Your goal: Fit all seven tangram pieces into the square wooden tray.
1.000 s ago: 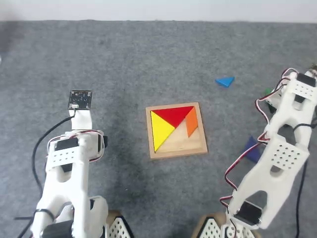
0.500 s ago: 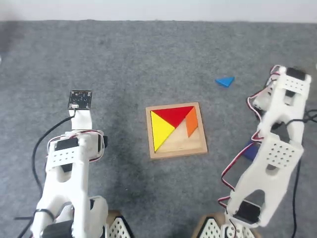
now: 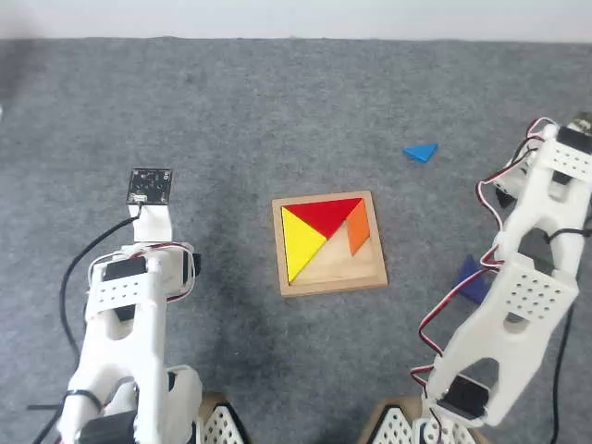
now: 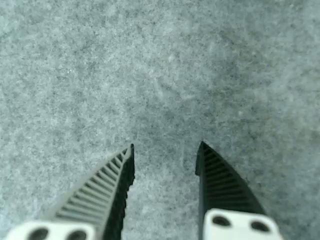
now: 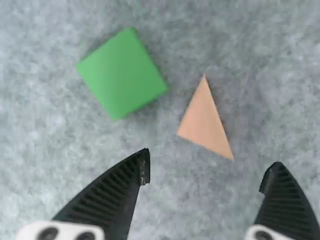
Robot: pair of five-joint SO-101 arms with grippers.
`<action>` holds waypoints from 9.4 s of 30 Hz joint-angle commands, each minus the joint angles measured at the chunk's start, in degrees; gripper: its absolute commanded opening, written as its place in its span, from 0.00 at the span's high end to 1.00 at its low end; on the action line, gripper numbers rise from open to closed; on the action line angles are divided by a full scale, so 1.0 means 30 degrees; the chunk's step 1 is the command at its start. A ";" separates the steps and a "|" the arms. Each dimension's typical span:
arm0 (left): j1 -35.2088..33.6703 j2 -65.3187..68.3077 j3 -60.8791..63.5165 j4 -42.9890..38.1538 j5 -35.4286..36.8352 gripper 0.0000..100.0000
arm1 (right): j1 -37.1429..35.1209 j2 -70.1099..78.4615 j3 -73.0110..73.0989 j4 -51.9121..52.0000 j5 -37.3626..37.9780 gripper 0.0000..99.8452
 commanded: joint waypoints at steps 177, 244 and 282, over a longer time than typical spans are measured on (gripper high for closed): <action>0.0176 -0.0498 -0.0073 -0.0352 -0.0234 0.80 | -1.6864 -0.6989 1.0608 -0.0835 -0.0674 0.79; 0.9524 0.6769 -1.4110 0.6945 0.1582 0.80 | -0.7897 -0.9040 1.7495 -1.1209 1.4300 0.71; 0.4659 0.5832 -1.0857 0.2608 0.8000 0.80 | -1.4784 -1.9326 2.4557 -1.0007 0.7326 0.71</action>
